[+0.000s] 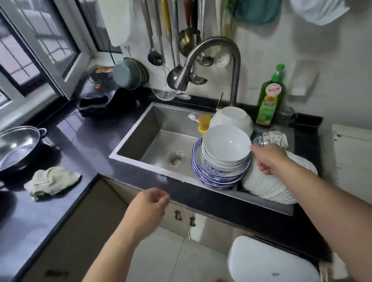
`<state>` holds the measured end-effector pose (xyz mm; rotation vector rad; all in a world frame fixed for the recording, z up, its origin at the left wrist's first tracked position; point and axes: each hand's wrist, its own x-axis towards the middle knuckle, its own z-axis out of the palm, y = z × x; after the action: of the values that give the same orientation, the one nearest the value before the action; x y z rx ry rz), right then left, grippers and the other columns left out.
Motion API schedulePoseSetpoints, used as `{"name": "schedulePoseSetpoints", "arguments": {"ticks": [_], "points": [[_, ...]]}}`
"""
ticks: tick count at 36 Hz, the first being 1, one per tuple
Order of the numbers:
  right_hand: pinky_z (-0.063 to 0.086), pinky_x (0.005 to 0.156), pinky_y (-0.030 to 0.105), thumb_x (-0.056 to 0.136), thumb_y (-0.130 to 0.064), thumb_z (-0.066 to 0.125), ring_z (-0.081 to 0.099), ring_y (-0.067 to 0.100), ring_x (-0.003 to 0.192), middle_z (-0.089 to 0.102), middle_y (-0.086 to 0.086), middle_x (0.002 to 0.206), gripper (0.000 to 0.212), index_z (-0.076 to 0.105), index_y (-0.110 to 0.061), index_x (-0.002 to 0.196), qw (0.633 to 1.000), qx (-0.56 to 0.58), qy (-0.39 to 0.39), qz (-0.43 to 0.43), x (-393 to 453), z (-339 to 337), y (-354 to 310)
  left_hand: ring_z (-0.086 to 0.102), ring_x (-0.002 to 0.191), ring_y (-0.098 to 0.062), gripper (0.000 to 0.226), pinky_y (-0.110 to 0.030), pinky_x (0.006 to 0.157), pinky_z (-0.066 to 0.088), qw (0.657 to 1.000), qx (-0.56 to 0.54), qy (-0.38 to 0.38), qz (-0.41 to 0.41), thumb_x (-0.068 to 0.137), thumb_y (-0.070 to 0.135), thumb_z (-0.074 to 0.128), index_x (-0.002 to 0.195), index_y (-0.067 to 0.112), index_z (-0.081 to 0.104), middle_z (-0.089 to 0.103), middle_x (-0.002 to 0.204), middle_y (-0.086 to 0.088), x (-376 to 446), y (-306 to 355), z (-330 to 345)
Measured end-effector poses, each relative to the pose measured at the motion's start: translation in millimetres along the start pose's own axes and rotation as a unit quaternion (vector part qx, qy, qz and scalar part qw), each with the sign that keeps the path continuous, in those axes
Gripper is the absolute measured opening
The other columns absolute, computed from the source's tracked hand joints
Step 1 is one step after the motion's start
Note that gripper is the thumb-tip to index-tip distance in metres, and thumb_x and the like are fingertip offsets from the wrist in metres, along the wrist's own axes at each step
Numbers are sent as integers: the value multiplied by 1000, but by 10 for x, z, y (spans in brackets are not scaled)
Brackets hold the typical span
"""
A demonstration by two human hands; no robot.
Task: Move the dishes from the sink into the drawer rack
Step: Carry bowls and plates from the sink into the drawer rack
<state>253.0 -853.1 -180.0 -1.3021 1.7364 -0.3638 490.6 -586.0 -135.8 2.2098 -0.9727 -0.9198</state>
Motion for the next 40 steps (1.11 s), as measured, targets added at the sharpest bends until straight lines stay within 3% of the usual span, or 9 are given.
{"name": "schedulePoseSetpoints", "arguments": {"ticks": [6,10,16,19,23,28,31,35,40], "points": [[45,52,31,84,-44,59,52,24,45,57,12,50,39,64,-6,80,991,-123,-38,-38,371,64,-231,71,82,-14,12,-30,75,56,999,18,0,-32,98,28,60,94,28,71,74,86,6,112,56,126],[55,59,32,87,-46,57,59,26,44,60,7,43,41,64,-10,68,969,-234,-35,-74,323,84,-301,69,85,-10,11,-25,70,50,999,33,0,-33,98,28,59,97,31,70,72,88,11,181,124,165],[52,65,32,91,-40,47,71,32,77,74,14,81,40,71,-8,90,933,-347,-34,-86,415,128,-377,67,89,-6,14,-24,71,47,998,56,-4,-25,100,30,55,103,34,69,69,92,16,279,255,183],[49,60,29,93,-28,50,68,29,66,74,17,78,34,71,-3,85,939,-333,-56,-70,448,115,-417,65,86,-4,15,-24,70,46,998,62,-9,-27,100,30,54,102,36,67,68,88,18,302,303,216],[27,41,15,98,-19,49,35,14,33,51,7,50,29,55,-6,72,969,-217,-115,-23,508,63,-444,64,83,0,16,-19,64,43,998,51,-18,-22,101,28,53,106,33,68,65,84,20,297,363,265],[24,39,17,99,-19,50,33,12,32,47,3,43,27,52,-7,75,976,-165,-136,-38,499,-77,-456,66,81,0,15,-14,60,42,1000,18,-12,-13,101,28,56,105,30,70,69,85,17,247,408,262],[25,41,18,100,-21,53,35,13,38,49,2,46,26,54,-7,78,983,-107,-139,-55,419,-203,-492,72,84,-9,15,-30,78,57,997,-65,-22,-28,100,26,59,101,29,73,76,89,8,216,385,242],[27,43,21,100,-23,55,38,14,41,51,5,54,24,57,-6,83,984,-57,-137,-94,28,-310,-569,74,96,-23,18,-44,98,56,968,-241,-52,-44,103,25,58,107,19,75,77,107,-4,102,374,226],[38,44,25,95,-21,55,53,20,43,65,10,58,24,65,0,90,976,-47,-165,-133,-705,24,-434,69,113,-41,50,-55,102,53,858,-493,-116,-87,92,48,69,138,31,57,65,134,-4,-46,396,320]]}}
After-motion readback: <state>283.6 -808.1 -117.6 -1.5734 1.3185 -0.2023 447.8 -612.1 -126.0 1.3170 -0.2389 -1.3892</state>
